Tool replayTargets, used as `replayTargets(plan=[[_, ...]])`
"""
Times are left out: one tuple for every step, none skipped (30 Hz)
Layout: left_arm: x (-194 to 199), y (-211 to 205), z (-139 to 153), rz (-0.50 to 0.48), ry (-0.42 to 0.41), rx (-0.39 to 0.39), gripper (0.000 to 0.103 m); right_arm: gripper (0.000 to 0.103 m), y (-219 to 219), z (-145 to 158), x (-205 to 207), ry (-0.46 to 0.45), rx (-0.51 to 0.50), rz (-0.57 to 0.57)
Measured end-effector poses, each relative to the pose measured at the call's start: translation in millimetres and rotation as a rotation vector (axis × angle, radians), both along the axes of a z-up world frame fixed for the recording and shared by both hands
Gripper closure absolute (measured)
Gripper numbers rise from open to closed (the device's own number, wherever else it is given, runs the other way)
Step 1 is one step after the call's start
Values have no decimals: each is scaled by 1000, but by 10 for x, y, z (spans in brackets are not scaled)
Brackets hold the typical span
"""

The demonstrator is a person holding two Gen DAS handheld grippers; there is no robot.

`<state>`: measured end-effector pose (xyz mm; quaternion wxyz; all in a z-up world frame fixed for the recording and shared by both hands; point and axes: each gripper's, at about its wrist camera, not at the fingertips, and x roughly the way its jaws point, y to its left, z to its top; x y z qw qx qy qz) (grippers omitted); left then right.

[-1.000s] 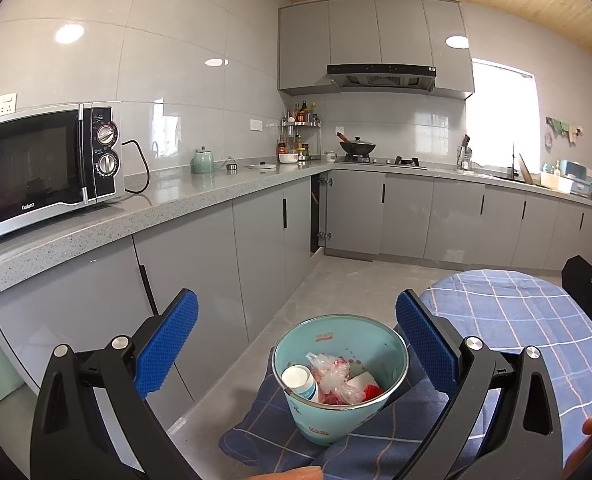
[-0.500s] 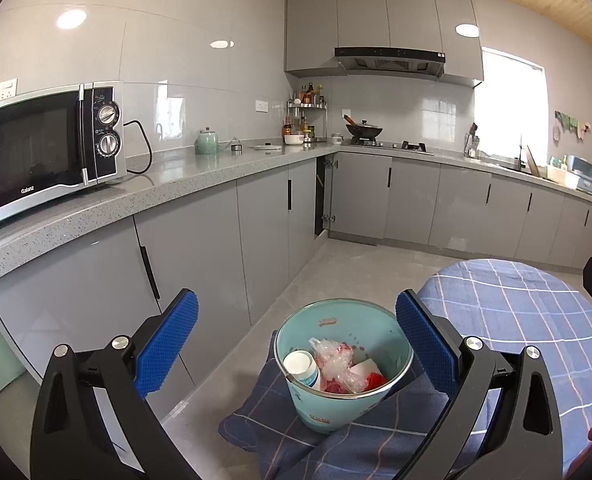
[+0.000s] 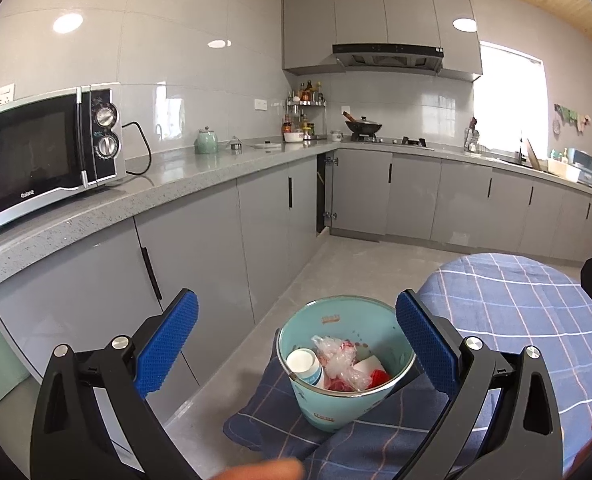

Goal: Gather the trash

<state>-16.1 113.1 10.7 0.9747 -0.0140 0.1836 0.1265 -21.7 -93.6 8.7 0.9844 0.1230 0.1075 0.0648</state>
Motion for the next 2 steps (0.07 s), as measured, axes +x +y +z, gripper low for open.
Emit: replayTargets(plan=[[17, 2, -20, -5, 4, -3, 6, 4, -50, -31, 53, 23, -1, -17], [29, 2, -36, -8, 5, -4, 6, 4, -104, -66, 109, 47, -4, -34]])
